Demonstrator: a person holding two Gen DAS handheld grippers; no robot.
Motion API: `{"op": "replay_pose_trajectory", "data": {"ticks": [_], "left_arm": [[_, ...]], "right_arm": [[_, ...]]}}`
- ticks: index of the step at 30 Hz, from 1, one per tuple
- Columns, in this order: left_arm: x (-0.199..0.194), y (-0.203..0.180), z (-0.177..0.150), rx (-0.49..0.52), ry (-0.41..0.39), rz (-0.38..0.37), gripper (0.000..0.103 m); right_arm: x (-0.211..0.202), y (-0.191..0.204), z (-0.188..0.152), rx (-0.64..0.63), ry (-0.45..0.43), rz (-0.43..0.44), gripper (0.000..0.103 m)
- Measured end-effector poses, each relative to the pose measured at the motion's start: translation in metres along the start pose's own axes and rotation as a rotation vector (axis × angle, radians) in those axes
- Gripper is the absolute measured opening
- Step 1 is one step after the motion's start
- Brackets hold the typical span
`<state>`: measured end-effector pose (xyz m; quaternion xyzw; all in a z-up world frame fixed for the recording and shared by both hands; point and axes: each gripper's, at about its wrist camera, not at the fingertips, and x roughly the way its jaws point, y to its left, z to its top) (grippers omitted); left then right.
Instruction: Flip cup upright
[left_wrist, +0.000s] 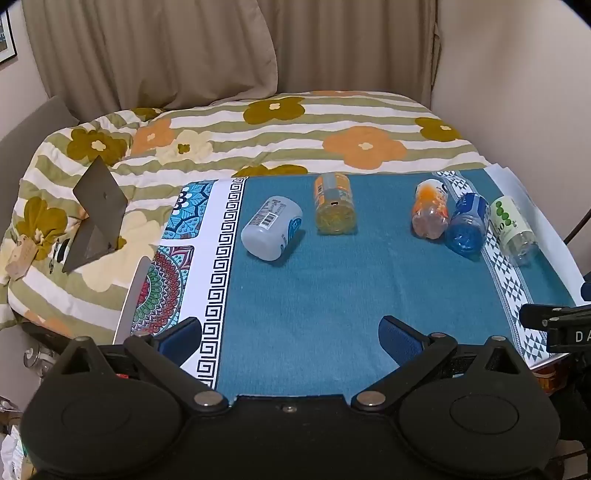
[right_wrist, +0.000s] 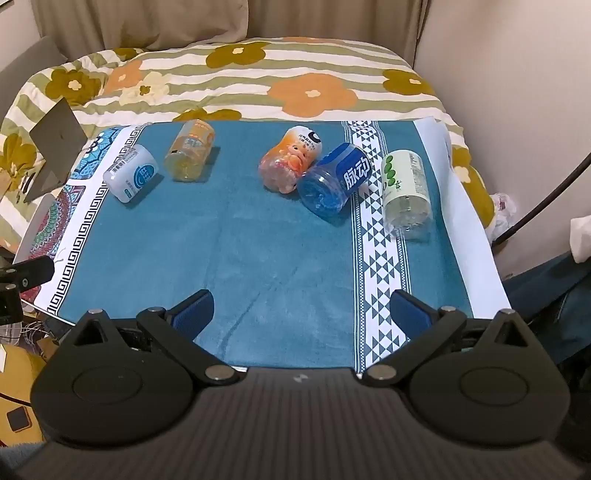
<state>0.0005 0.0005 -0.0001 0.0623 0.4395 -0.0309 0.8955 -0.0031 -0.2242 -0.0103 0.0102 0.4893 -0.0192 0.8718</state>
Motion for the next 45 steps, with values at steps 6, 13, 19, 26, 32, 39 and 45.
{"op": "replay_pose_trajectory", "data": {"ticks": [6, 13, 19, 26, 32, 39, 45], "left_arm": [[0.0018, 0.0044, 0.0006, 0.001, -0.002, 0.002, 0.103], [0.0034, 0.0069, 0.0001, 0.0, 0.001, 0.001, 0.103], [0.0065, 0.0062, 0.0024, 0.0, -0.001, 0.001, 0.103], [0.0077, 0.0051, 0.0031, 0.004, -0.003, 0.0, 0.103], [0.0056, 0.0043, 0.0046, 0.003, -0.009, 0.006, 0.103], [0.0025, 0.0049, 0.0053, 0.006, -0.001, 0.0, 0.103], [0.0013, 0.0064, 0.0059, 0.005, -0.001, 0.0, 0.103]], "right_arm": [[0.0007, 0.0006, 0.0006, 0.005, 0.002, -0.001, 0.103], [0.0046, 0.0013, 0.0031, 0.014, 0.005, -0.005, 0.103], [0.0059, 0.0019, 0.0047, 0.017, 0.003, -0.005, 0.103], [0.0068, 0.0036, 0.0075, 0.021, 0.006, -0.006, 0.103], [0.006, 0.0039, 0.007, 0.025, 0.005, -0.004, 0.103], [0.0043, 0.0038, 0.0071, 0.027, 0.003, -0.007, 0.103], [0.0031, 0.0038, 0.0076, 0.028, -0.001, -0.006, 0.103]]}}
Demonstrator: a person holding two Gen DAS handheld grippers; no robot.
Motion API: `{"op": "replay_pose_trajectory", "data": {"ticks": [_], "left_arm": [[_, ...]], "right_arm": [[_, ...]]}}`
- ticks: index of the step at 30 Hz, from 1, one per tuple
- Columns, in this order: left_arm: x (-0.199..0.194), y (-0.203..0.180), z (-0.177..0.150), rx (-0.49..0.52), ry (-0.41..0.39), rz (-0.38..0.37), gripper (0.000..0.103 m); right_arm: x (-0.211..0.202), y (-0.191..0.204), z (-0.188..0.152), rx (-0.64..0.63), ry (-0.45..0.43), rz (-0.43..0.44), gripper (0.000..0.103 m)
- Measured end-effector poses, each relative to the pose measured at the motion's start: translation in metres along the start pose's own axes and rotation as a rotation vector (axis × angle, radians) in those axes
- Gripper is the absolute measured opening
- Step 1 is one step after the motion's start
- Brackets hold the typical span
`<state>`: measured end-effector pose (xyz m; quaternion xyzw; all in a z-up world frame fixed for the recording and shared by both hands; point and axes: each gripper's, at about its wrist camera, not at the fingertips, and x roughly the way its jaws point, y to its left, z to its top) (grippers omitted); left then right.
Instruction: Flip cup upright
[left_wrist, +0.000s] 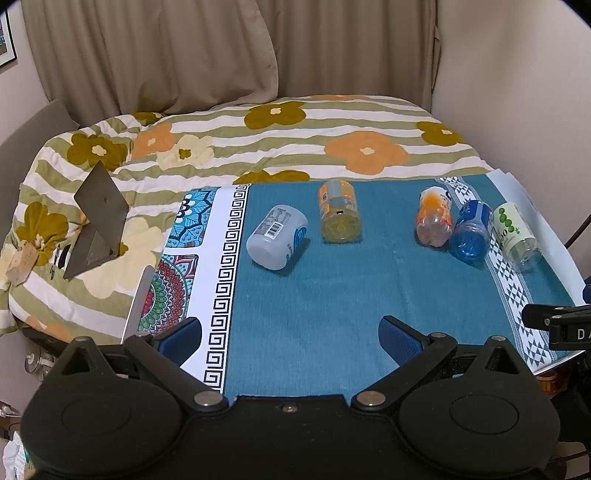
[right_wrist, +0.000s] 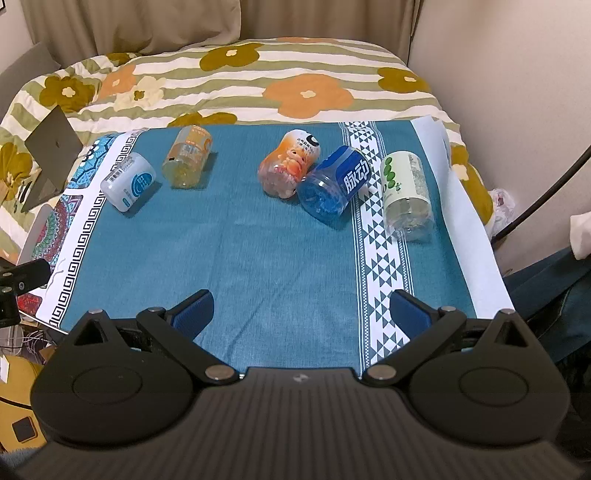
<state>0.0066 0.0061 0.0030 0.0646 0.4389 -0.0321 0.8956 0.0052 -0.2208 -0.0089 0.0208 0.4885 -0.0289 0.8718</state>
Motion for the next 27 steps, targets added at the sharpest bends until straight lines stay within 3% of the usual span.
{"op": "replay_pose_trajectory", "data": {"ticks": [15, 27], "left_arm": [[-0.003, 0.004, 0.003, 0.0, -0.015, -0.012, 0.103], [0.018, 0.028, 0.024, 0.018, 0.051, -0.075, 0.103]], "right_arm": [[-0.007, 0.004, 0.0, 0.002, -0.012, 0.005, 0.103], [-0.009, -0.001, 0.028, 0.087, -0.042, -0.015, 0.103]]}}
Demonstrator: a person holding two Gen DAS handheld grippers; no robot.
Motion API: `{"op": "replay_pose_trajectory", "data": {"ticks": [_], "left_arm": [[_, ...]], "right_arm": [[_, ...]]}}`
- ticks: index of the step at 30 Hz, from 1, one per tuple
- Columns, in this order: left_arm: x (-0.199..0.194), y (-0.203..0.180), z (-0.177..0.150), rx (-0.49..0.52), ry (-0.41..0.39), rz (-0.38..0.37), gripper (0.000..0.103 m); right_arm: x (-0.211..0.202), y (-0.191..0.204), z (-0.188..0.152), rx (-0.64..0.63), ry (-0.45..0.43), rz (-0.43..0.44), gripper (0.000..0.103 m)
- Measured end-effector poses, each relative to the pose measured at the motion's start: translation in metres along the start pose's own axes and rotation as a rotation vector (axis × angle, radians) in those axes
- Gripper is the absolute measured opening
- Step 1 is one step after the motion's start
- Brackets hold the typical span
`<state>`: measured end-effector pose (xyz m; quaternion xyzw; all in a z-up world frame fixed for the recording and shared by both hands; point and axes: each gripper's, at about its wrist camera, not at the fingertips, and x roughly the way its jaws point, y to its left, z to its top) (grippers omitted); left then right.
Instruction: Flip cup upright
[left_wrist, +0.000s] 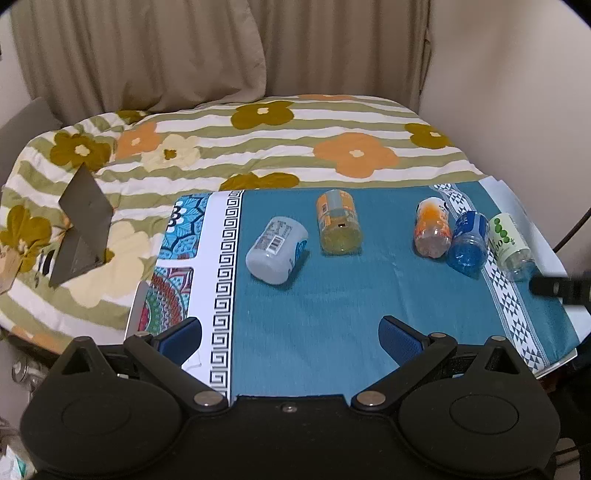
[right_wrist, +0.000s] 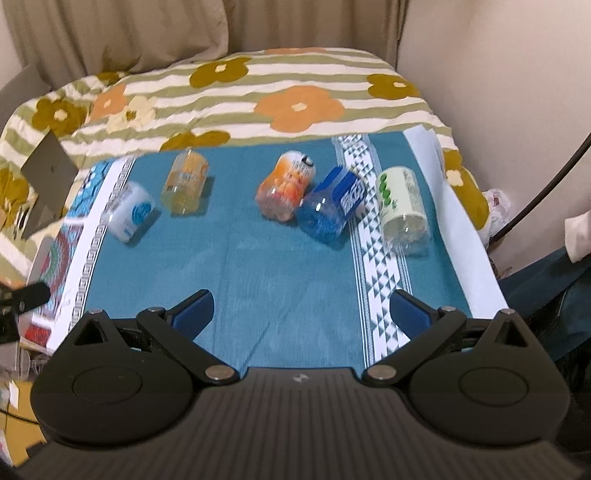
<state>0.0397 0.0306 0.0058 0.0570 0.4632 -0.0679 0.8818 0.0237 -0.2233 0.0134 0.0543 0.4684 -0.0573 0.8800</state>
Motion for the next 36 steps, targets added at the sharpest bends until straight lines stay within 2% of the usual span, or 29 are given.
{"op": "replay_pose_trajectory", "data": {"ticks": [8, 14, 20, 27, 36], "left_arm": [[0.029, 0.008, 0.016, 0.016, 0.01, -0.002, 0.103], [0.05, -0.001, 0.027, 0.014, 0.0, -0.015, 0.103], [0.073, -0.021, 0.048, 0.05, 0.035, 0.005, 0.103], [0.105, -0.034, 0.071, 0.049, 0.08, 0.013, 0.103], [0.131, -0.045, 0.085, 0.051, 0.129, 0.009, 0.103]], "right_arm": [[0.035, -0.02, 0.042, 0.114, 0.003, 0.002, 0.103], [0.091, -0.047, 0.066, 0.242, 0.066, 0.045, 0.103], [0.15, -0.072, 0.084, 0.369, 0.145, 0.086, 0.103], [0.199, -0.086, 0.095, 0.43, 0.223, 0.103, 0.103], [0.222, -0.091, 0.089, 0.502, 0.273, 0.121, 0.089]]}}
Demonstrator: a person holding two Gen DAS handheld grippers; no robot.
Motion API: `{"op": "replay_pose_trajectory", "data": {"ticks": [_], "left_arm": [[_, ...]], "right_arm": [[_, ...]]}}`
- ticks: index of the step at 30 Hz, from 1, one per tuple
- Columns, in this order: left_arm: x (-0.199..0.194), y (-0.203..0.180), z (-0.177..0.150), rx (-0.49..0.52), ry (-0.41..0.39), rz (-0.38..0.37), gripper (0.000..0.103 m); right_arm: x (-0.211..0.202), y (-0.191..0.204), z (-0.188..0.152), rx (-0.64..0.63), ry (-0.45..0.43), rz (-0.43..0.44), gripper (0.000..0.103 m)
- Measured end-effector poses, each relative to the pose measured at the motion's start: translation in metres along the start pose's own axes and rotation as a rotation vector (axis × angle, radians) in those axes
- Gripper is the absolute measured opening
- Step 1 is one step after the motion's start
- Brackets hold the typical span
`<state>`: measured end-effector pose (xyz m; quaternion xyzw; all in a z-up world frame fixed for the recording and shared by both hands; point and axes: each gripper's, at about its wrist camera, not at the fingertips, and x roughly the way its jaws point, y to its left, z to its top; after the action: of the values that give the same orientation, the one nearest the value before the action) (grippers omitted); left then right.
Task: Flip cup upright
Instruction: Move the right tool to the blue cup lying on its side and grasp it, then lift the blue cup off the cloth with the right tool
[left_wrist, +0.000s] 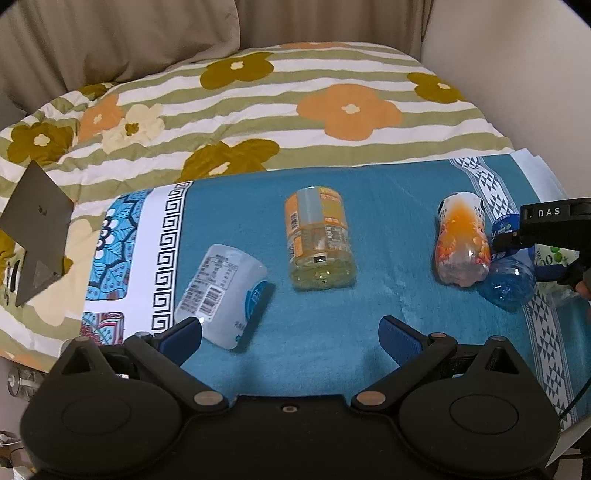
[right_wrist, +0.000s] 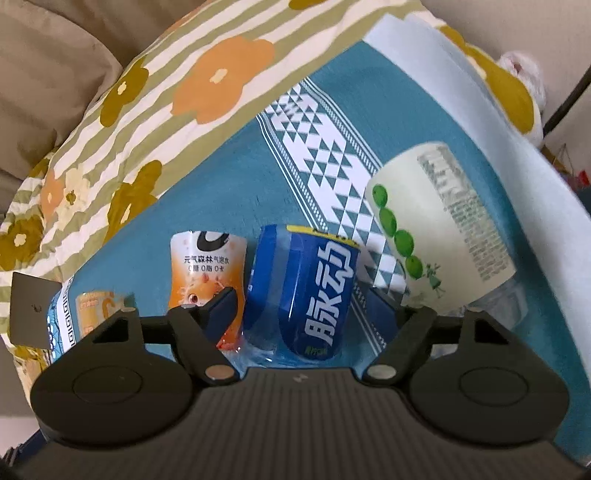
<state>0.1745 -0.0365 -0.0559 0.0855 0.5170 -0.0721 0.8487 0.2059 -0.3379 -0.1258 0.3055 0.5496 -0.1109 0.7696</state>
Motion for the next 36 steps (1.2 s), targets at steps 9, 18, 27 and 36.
{"op": "replay_pose_trajectory", "data": {"ticks": [9, 18, 27, 36], "left_arm": [[0.006, -0.002, 0.003, 0.006, 0.009, -0.003, 0.103], [-0.004, 0.009, -0.005, -0.023, -0.011, -0.001, 0.103], [-0.03, 0.03, -0.03, -0.079, -0.054, -0.004, 0.103], [-0.043, 0.049, -0.077, -0.127, -0.043, -0.005, 0.103]], "right_arm": [[0.008, -0.001, -0.003, 0.023, 0.019, 0.022, 0.077], [-0.007, 0.004, -0.005, -0.01, -0.022, 0.025, 0.076], [-0.047, 0.03, -0.036, -0.135, -0.046, 0.061, 0.076], [-0.045, 0.058, -0.105, -0.268, 0.037, 0.085, 0.076]]}}
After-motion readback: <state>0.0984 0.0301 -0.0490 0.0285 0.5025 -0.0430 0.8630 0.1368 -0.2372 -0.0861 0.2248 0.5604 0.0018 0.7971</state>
